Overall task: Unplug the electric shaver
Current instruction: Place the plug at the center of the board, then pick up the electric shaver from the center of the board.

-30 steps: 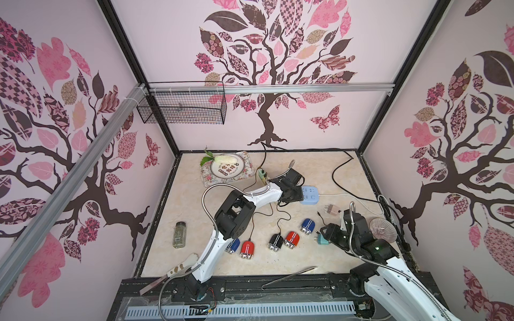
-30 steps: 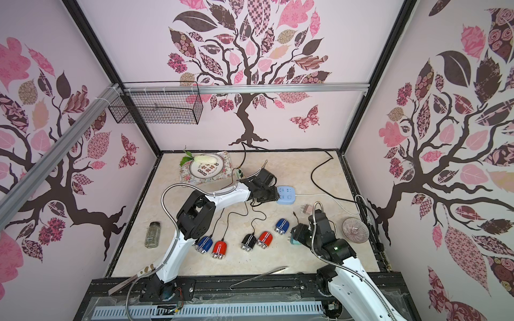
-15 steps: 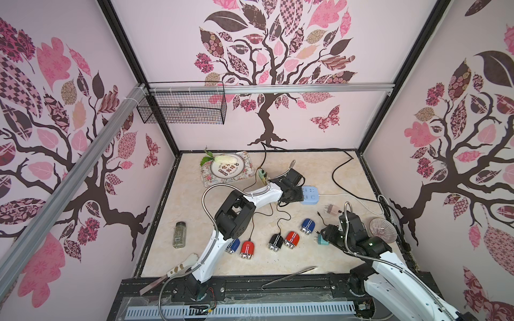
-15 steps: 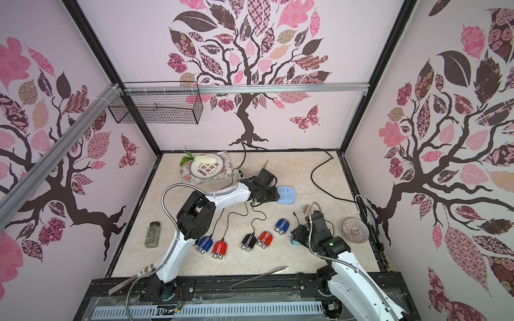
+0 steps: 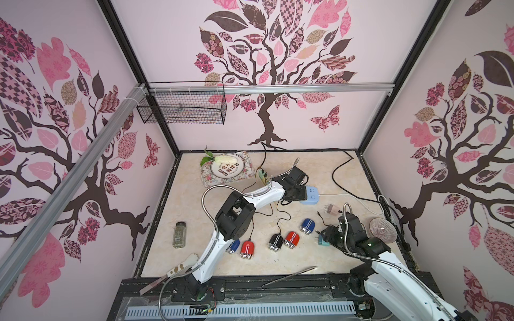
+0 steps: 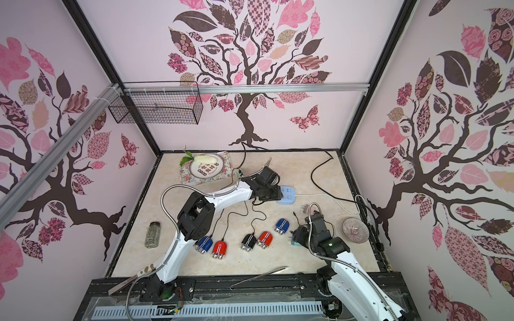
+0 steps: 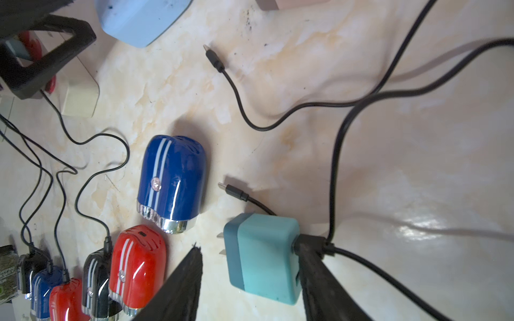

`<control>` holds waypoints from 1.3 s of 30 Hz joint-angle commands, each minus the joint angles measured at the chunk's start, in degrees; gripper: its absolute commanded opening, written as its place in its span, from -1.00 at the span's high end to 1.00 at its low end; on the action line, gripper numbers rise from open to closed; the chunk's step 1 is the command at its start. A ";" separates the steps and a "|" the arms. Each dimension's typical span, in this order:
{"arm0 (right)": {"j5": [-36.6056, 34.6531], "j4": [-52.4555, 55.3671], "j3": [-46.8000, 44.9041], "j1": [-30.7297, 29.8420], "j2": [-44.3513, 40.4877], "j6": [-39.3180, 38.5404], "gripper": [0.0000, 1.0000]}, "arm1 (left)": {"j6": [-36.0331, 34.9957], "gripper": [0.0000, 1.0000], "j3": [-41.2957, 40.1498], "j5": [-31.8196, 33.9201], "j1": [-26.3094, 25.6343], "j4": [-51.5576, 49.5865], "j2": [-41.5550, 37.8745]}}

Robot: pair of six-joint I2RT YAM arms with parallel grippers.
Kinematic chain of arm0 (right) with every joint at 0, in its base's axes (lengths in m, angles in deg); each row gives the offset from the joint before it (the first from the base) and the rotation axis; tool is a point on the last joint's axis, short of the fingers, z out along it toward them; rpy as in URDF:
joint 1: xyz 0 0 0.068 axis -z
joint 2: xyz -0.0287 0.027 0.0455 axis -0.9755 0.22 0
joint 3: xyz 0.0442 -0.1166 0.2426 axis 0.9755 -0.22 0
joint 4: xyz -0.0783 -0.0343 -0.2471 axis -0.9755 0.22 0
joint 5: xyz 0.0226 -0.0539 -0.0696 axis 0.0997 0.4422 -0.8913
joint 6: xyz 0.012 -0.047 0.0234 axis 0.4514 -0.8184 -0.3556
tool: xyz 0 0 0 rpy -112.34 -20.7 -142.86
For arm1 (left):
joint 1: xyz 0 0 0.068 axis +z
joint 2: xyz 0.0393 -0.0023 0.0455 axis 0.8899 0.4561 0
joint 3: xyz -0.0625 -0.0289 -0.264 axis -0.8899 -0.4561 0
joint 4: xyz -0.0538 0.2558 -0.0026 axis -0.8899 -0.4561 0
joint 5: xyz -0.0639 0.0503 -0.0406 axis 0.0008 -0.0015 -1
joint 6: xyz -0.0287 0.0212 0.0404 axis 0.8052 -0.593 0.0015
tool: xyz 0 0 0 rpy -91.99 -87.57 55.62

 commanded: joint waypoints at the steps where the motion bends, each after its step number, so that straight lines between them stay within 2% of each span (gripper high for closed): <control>1: -0.17 1.11 4.15 0.33 -1.36 -1.37 -0.19 | -1.64 -0.14 3.18 1.00 -0.30 -1.04 -3.51; 10: -1.35 1.98 10.13 0.33 0.85 -3.85 -0.22 | -2.52 -0.21 4.53 1.31 -0.65 -3.05 -6.97; 18: 0.23 -0.54 14.98 0.23 7.30 -7.00 -0.16 | -5.48 -0.50 1.36 5.22 -0.69 -6.40 -14.59; 25: -1.74 -4.08 18.28 -2.73 14.06 -8.33 -0.15 | -8.32 -0.58 -11.35 12.21 -0.74 -8.71 -25.38; 33: 0.03 -8.86 19.50 -4.18 20.84 -8.43 -0.12 | -8.46 -0.59 -27.54 18.01 -1.09 -9.29 -37.00; 39: -4.69 -9.07 23.36 -9.66 26.08 -9.08 -0.16 | -7.28 -0.59 -38.38 19.98 -2.46 -8.05 -44.79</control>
